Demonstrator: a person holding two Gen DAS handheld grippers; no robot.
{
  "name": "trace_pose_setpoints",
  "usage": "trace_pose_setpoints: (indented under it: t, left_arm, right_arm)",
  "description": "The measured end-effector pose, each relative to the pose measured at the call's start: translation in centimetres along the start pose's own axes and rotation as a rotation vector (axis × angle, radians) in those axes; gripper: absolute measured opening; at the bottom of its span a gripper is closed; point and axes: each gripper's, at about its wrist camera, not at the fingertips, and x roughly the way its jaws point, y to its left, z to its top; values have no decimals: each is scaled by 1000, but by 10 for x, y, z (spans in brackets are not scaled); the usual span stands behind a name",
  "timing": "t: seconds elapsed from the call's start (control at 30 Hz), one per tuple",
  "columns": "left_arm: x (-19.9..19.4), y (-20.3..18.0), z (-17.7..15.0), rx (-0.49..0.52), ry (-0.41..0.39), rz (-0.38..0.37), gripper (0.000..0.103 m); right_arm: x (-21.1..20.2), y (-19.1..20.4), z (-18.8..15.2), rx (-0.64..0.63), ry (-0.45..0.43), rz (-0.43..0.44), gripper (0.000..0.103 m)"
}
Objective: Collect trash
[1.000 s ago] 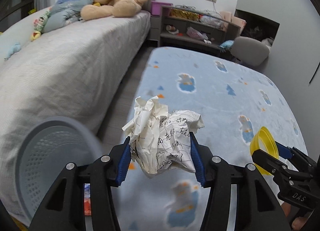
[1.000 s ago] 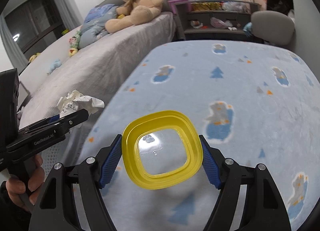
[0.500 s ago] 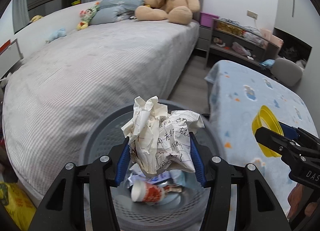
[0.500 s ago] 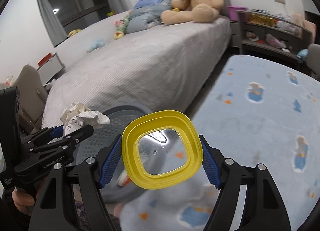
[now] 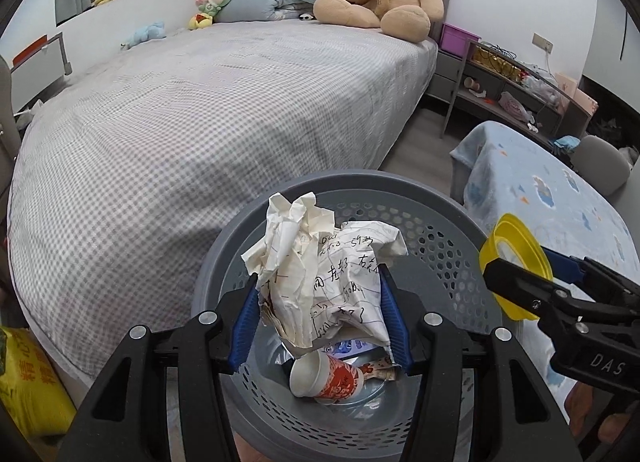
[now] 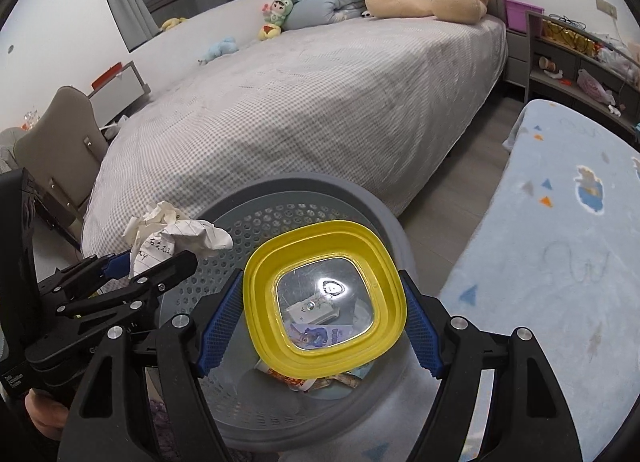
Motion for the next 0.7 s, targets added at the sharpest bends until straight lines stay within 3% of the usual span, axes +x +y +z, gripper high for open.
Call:
trace_pose_setpoints:
  t: [0.33,0.7]
  left_arm:
    - [-12,10,-1,-18,-36,47,69]
    - [-16,8,-4,-8,-51,71,70]
  right_arm:
    - [-1,1,2,7,-16,-7,79]
    - [-6,3,0,2,-21,-17,79]
